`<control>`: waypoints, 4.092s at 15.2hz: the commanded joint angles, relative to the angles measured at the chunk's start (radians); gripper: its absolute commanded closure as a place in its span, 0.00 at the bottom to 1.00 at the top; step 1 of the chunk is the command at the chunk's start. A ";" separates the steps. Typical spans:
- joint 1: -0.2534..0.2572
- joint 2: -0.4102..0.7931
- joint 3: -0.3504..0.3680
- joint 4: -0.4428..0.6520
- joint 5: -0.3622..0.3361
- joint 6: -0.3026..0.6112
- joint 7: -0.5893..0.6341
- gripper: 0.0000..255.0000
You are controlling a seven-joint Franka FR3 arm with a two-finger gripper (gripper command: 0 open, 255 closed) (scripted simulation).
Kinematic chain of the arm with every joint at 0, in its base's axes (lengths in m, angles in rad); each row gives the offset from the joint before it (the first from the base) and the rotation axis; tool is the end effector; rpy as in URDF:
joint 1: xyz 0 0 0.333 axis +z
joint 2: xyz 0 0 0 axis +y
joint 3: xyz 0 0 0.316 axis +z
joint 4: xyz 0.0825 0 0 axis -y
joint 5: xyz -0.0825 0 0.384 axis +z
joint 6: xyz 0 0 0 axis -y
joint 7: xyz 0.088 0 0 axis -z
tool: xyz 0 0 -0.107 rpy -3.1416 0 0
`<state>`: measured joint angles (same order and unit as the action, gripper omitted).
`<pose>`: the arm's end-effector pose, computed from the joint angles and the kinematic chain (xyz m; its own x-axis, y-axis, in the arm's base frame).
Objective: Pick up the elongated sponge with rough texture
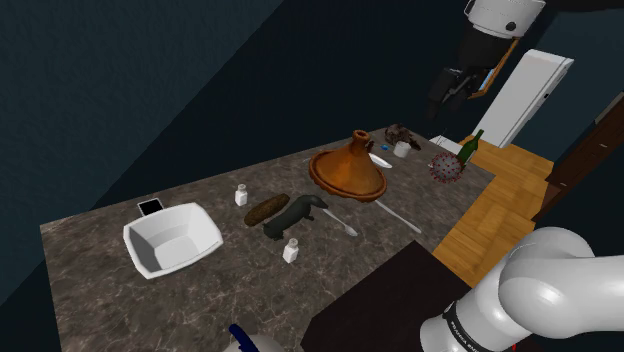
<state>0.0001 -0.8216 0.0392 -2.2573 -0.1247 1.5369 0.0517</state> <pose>0.2926 0.0031 0.6455 0.9937 -0.0258 0.1087 -0.0416 -0.9884 0.1463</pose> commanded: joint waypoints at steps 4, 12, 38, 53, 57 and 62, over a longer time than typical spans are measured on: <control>-0.012 0.062 -0.018 -0.039 0.049 0.081 0.055 0.00; -0.028 0.266 -0.066 -0.108 0.194 0.307 0.164 0.00; -0.024 1.208 -0.090 0.170 1.078 0.763 0.054 0.00; -0.081 1.567 -0.007 0.418 1.327 0.801 -0.023 0.00; -0.073 1.576 -0.001 0.423 1.335 0.812 -0.023 1.00; -0.069 1.577 -0.001 0.434 1.330 0.810 -0.010 1.00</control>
<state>-0.0699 0.7447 0.0389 -1.8198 1.2053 2.3427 0.0414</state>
